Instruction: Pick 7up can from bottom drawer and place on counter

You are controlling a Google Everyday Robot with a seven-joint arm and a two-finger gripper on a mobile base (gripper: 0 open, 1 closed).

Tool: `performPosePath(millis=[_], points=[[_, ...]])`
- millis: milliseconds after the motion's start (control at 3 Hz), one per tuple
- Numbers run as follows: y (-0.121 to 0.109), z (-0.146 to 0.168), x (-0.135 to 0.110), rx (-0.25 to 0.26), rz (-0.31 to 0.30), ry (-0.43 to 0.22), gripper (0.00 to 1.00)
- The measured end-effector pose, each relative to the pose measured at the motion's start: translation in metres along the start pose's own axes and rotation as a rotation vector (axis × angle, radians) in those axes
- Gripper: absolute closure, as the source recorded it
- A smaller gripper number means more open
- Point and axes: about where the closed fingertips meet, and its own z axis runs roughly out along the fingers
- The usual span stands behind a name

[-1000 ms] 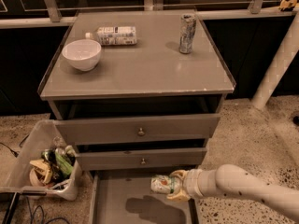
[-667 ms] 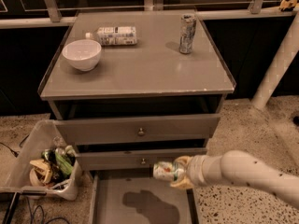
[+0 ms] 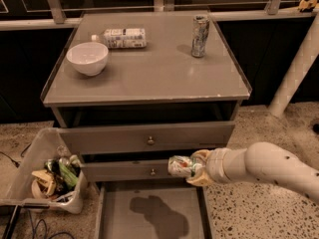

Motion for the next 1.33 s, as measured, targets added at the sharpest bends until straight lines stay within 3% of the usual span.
performPosePath(millis=[333, 667, 1000, 1333], points=[[-0.021, -0.011, -0.017, 0.045, -0.033, 0.034, 1.00], [-0.063, -0.057, -0.059, 0.176, -0.062, 0.052, 1.00], [-0.092, -0.107, -0.100, 0.280, -0.091, 0.033, 1.00], [-0.113, -0.158, -0.124, 0.324, -0.081, -0.065, 1.00]])
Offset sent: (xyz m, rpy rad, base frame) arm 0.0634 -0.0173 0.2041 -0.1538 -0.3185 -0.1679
